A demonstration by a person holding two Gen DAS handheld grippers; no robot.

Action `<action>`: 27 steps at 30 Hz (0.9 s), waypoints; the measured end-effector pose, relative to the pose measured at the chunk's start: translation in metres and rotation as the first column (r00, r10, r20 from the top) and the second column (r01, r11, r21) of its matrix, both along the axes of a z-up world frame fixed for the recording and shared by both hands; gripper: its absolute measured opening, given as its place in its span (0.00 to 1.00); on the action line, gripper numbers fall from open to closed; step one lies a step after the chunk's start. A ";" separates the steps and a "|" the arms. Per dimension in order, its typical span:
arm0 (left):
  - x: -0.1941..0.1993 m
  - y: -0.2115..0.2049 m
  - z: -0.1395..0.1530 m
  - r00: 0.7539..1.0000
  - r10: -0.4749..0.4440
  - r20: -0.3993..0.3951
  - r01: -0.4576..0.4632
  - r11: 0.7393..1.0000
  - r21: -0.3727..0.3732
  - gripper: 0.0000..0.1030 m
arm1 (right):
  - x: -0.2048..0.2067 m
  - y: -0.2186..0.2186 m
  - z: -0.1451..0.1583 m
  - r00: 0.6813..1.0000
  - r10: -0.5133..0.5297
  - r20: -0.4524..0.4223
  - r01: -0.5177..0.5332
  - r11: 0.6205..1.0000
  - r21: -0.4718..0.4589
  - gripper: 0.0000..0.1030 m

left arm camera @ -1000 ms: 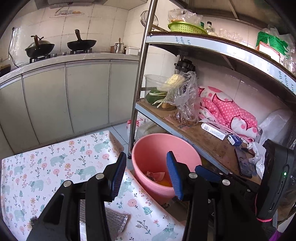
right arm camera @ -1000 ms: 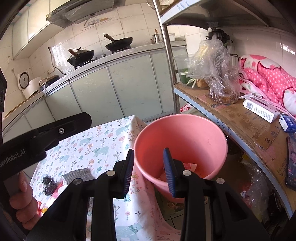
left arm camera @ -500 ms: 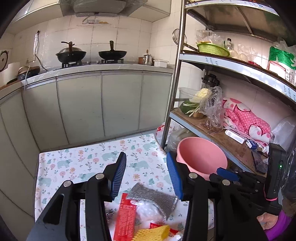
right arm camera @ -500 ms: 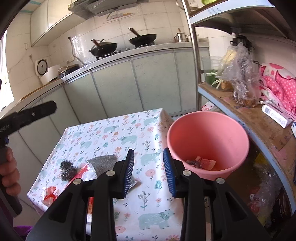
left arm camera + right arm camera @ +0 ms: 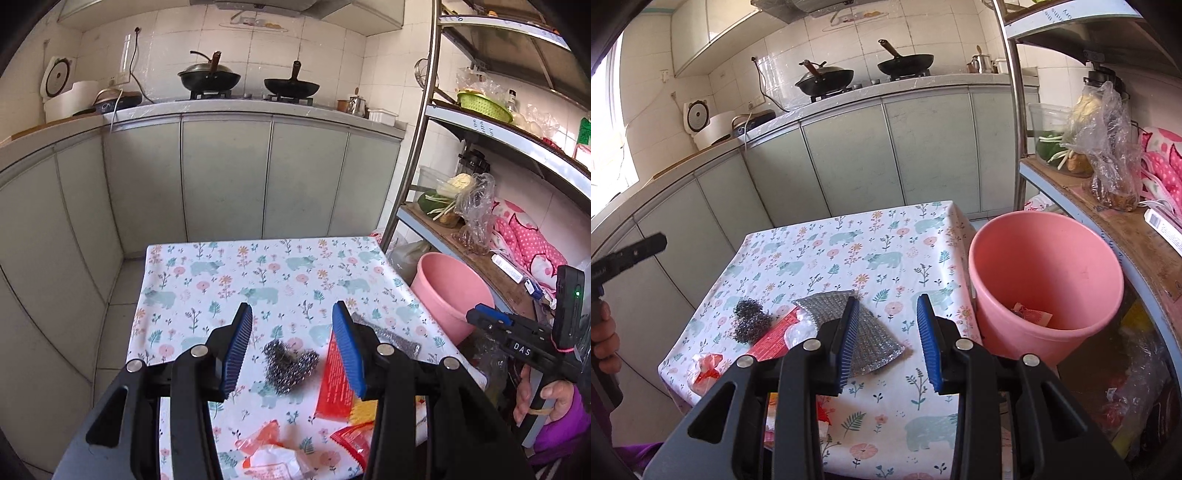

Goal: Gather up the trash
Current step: 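Grasp the yellow mesh scrubber with the right gripper while the left reaches the orange-white packet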

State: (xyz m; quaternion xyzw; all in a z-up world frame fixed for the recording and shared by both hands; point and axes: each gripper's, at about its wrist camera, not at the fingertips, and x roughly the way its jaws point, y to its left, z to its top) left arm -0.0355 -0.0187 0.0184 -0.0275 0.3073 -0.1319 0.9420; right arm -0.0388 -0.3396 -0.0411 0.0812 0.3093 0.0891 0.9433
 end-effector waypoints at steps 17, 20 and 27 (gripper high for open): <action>0.006 0.008 -0.063 0.981 -0.004 -0.195 -0.005 0.999 -0.042 0.43 | 0.005 0.026 -0.021 0.988 0.134 -0.074 -0.133 0.991 0.020 0.32; 0.004 0.005 -0.069 0.978 -0.017 -0.209 0.013 1.000 -0.022 0.43 | 0.001 0.028 -0.022 0.980 0.180 -0.081 -0.176 0.983 0.053 0.32; -0.012 0.015 -0.075 0.971 0.001 -0.239 -0.010 0.999 -0.036 0.43 | -0.007 0.061 -0.032 0.927 0.358 -0.113 -0.349 0.933 0.092 0.32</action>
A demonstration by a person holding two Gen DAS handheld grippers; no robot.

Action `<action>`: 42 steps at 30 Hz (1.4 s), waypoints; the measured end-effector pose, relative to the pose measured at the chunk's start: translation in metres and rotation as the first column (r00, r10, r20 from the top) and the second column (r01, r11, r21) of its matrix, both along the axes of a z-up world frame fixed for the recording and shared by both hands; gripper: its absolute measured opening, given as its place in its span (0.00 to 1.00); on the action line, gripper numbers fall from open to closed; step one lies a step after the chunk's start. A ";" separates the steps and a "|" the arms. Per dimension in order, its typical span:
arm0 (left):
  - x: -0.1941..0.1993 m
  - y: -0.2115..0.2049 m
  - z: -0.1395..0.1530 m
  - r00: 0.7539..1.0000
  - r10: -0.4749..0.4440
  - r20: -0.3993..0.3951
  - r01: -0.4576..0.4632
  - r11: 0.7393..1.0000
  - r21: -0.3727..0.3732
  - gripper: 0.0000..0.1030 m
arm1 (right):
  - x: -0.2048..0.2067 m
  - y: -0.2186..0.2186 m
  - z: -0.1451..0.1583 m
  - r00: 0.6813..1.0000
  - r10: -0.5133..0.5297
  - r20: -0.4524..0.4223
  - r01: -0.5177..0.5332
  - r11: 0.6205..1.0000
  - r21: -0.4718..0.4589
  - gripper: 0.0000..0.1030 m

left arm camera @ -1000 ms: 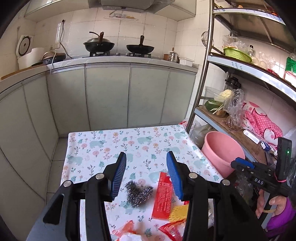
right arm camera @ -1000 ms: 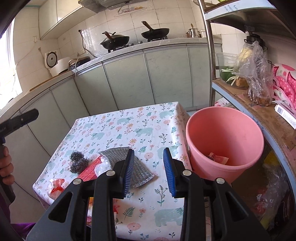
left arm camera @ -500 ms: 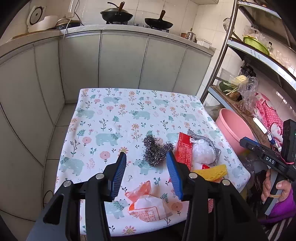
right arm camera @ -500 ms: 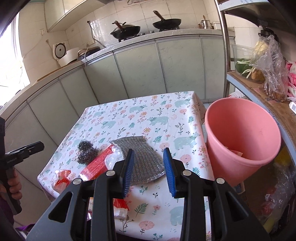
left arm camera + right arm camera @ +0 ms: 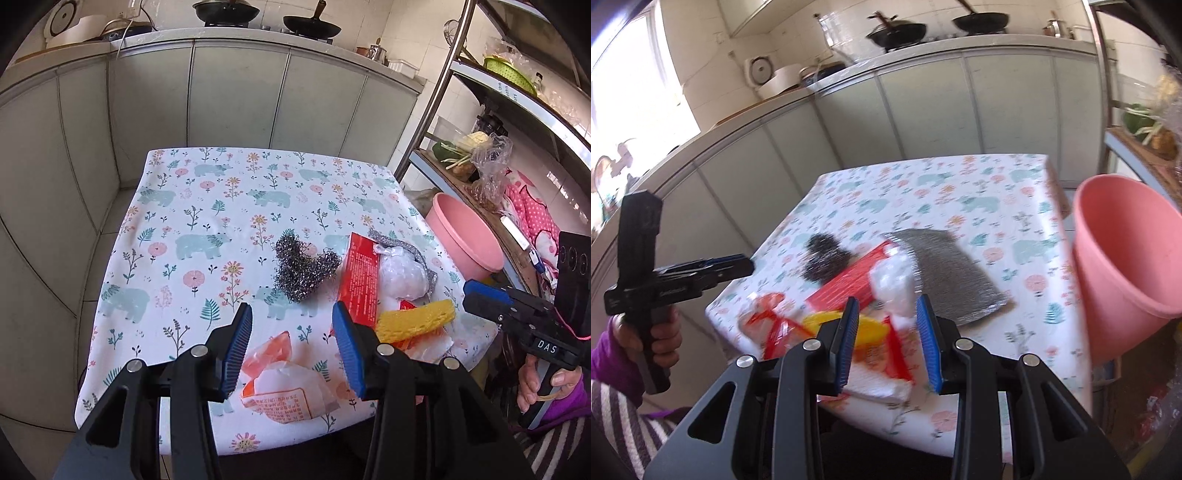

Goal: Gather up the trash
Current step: 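Grasp the yellow mesh scrubber with the right gripper while the left reaches the orange-white packet, then close the left gripper on the orange-and-white tissue packet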

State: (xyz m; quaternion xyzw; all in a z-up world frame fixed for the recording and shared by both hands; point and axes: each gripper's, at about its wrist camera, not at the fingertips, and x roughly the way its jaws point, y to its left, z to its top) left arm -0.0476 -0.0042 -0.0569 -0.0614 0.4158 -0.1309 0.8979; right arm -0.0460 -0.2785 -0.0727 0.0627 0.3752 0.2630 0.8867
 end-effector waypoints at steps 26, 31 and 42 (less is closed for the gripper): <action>-0.020 0.003 -0.042 0.992 0.025 -0.122 -0.023 1.000 0.020 0.44 | 0.003 0.041 -0.023 0.993 0.120 0.013 -0.117 0.984 -0.134 0.19; -0.021 0.006 -0.038 0.995 0.047 -0.093 -0.045 0.999 0.030 0.32 | 0.001 0.039 -0.022 0.992 0.126 0.013 -0.124 0.986 -0.110 0.13; -0.022 0.008 -0.001 0.998 0.047 0.042 -0.048 0.998 0.027 0.28 | -0.003 0.027 -0.001 0.990 0.117 0.073 -0.115 0.993 -0.031 0.11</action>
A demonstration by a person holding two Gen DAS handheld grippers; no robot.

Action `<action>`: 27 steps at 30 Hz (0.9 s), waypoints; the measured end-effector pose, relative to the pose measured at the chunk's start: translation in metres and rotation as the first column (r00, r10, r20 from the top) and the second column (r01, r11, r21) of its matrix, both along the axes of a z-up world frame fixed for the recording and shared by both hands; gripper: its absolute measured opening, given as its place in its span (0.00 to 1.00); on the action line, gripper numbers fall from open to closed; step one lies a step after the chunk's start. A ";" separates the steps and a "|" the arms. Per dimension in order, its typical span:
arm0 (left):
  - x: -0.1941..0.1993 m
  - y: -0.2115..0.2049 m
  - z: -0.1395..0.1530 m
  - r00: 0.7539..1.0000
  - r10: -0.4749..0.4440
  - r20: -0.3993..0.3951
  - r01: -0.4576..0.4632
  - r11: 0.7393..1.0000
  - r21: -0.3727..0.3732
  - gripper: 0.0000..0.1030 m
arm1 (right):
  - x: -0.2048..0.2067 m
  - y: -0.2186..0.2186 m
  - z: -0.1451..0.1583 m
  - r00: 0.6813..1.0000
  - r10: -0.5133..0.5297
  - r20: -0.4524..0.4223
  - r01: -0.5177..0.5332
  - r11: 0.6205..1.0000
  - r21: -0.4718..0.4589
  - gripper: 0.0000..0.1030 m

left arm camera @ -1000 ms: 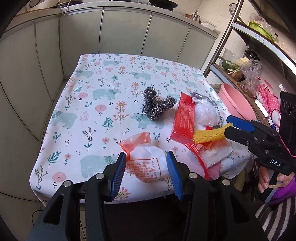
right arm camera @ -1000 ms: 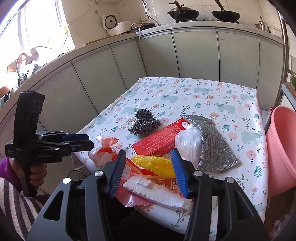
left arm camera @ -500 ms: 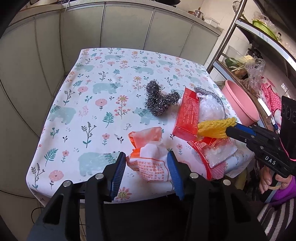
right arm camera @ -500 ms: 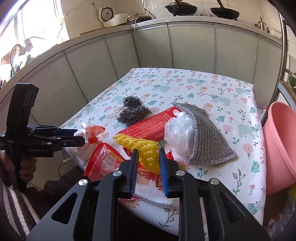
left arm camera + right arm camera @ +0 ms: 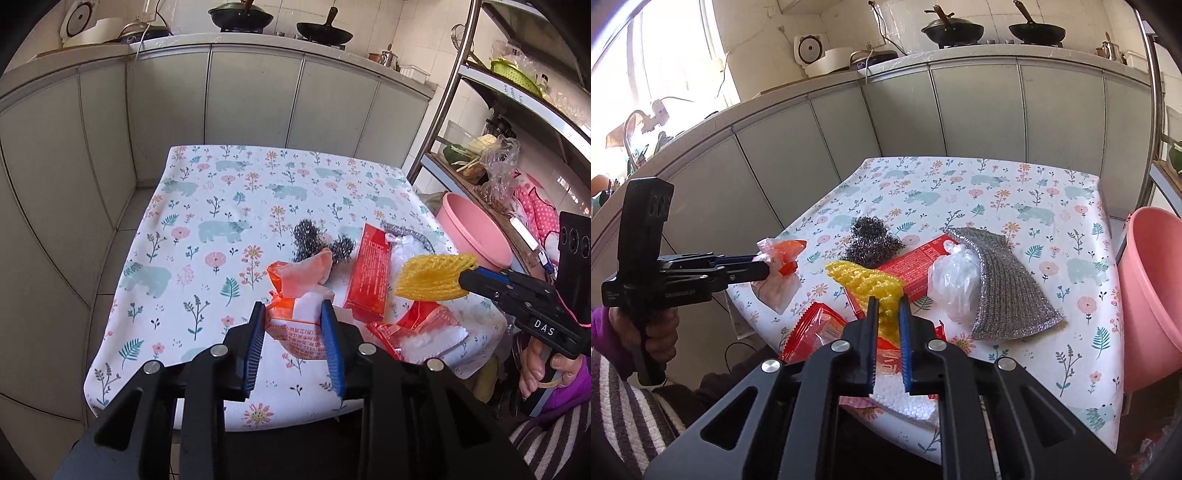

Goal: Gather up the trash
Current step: 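Close the left gripper on the orange-and-white tissue packet, then carry the yellow scrubber and tissue packet with both grippers over the pink bucket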

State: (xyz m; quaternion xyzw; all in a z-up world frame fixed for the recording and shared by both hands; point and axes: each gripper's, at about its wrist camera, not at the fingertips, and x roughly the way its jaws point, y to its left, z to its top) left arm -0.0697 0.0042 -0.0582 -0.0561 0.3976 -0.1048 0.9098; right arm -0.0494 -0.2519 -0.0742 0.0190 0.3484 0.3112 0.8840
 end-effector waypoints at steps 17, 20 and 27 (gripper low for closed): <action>0.069 -0.114 0.075 0.946 -0.236 0.221 0.253 0.966 -0.047 0.29 | 0.009 -0.100 0.045 0.914 -0.375 0.158 0.371 0.927 0.056 0.11; 0.083 -0.153 0.084 0.921 -0.296 0.251 0.315 0.949 -0.035 0.29 | 0.010 -0.125 0.045 0.876 -0.456 0.159 0.452 0.890 0.063 0.11; 0.118 -0.240 0.085 0.893 -0.382 0.237 0.408 0.910 -0.068 0.29 | 0.012 -0.180 0.038 0.762 -0.628 0.158 0.627 0.776 0.068 0.11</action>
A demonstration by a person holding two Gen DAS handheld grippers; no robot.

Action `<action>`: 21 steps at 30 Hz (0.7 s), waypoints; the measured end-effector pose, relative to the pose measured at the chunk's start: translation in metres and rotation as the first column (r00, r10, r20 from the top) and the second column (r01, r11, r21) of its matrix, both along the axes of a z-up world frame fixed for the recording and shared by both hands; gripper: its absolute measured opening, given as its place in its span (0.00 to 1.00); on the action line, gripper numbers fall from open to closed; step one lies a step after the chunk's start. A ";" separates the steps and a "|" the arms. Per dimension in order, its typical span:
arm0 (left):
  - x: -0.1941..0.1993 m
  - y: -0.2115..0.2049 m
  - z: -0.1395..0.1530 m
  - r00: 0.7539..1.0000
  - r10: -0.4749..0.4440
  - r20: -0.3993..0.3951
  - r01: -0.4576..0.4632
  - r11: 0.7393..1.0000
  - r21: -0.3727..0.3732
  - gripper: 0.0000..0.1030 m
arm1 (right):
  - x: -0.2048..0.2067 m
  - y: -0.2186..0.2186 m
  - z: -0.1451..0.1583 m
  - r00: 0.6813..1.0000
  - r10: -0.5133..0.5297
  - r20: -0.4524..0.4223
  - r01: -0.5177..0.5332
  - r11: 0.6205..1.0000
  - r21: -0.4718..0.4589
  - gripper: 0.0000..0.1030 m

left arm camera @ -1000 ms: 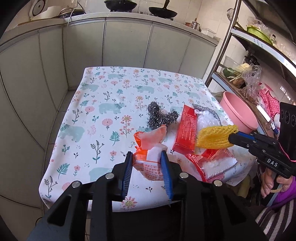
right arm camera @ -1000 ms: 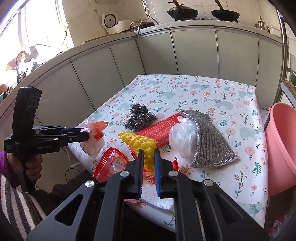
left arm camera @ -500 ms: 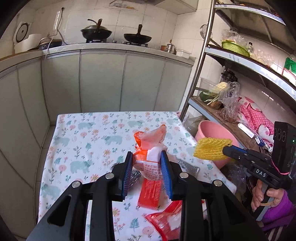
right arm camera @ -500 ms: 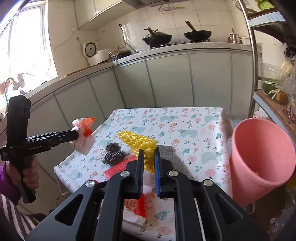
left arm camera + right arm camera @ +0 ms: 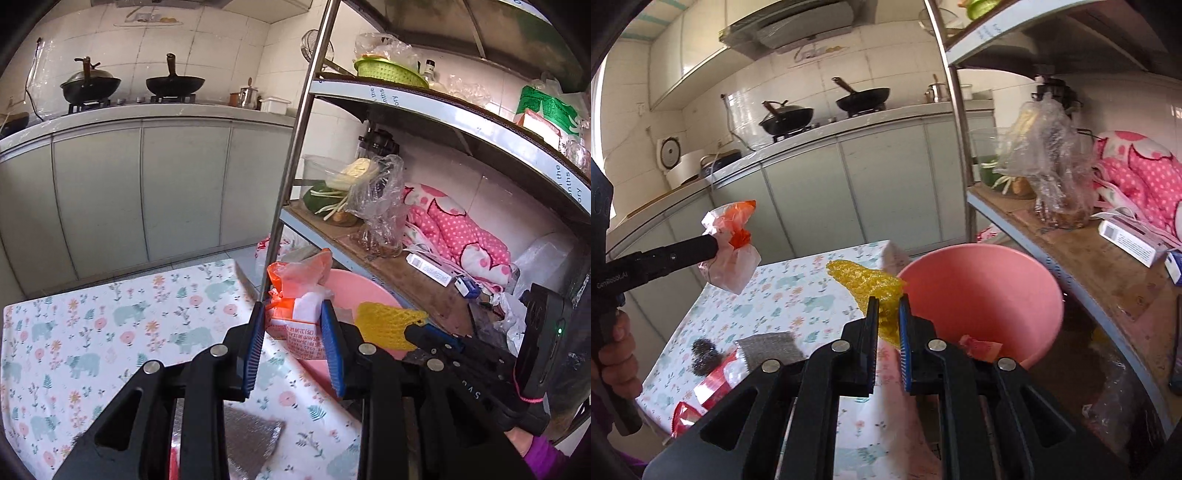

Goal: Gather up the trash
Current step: 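Carry the yellow scrubber and tissue packet with both grippers over the pink bucket, then open both grippers to drop the scrubber and packet into the bucket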

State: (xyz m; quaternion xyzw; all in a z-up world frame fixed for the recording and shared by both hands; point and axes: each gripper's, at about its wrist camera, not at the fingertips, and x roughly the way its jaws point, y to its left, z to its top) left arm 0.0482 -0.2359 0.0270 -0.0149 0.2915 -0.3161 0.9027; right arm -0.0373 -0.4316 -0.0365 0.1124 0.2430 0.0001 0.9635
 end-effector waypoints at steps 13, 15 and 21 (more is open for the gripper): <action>0.034 -0.100 -0.058 0.997 -0.045 -0.067 0.053 0.993 0.108 0.29 | 0.023 -0.042 -0.033 0.985 -0.155 -0.076 0.155 0.988 -0.011 0.11; 0.038 -0.109 -0.066 0.996 -0.049 -0.075 0.058 0.990 0.125 0.29 | 0.028 -0.046 -0.039 0.983 -0.159 -0.092 0.159 0.987 -0.007 0.11; 0.046 -0.120 -0.084 0.993 -0.050 -0.103 0.065 0.987 0.146 0.29 | 0.038 -0.049 -0.051 0.977 -0.165 -0.133 0.163 0.986 -0.026 0.11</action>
